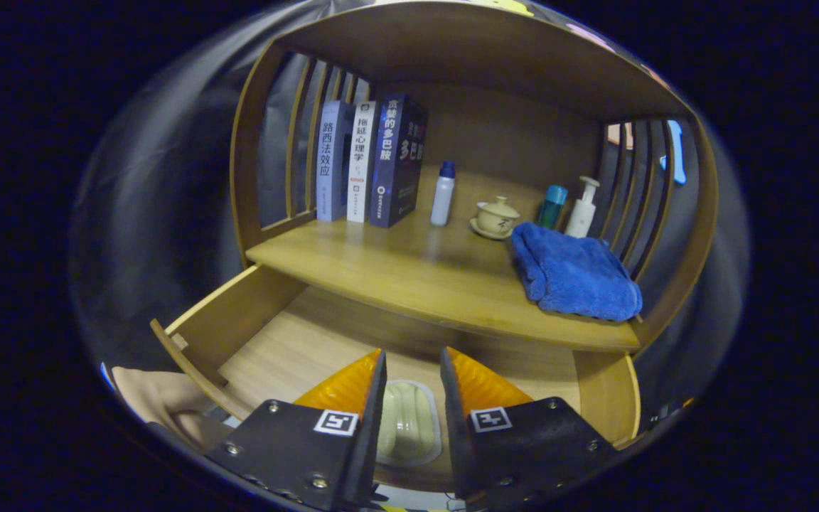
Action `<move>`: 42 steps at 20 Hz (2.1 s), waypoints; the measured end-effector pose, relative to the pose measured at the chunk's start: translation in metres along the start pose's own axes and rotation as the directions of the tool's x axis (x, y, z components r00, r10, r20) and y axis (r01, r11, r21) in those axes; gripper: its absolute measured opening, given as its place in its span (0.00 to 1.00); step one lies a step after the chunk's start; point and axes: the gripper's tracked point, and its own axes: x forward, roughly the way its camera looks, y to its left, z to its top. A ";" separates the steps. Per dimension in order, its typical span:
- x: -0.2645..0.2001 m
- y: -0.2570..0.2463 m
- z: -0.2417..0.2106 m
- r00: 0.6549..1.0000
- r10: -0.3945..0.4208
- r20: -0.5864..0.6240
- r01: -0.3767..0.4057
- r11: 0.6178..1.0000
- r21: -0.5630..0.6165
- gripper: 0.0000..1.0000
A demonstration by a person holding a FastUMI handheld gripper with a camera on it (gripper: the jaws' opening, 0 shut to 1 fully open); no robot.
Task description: Pull open the drawer, take out the items inside it, and place them on the countertop above the cabinet.
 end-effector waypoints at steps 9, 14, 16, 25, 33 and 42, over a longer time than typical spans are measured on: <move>0.022 0.000 -0.018 0.995 0.004 -0.100 -0.005 1.000 -0.007 0.43; 0.028 -0.007 -0.026 0.991 -0.014 -0.131 0.013 1.000 -0.015 0.43; 0.030 -0.009 -0.028 0.990 -0.020 -0.140 0.018 1.000 -0.012 0.43; 0.038 -0.016 -0.035 0.984 -0.030 -0.178 0.031 1.000 0.002 0.43; 0.037 -0.002 -0.057 0.964 0.045 -0.264 -0.044 0.999 0.012 0.43; 0.031 0.002 -0.066 0.944 0.093 -0.318 -0.090 0.996 0.023 0.43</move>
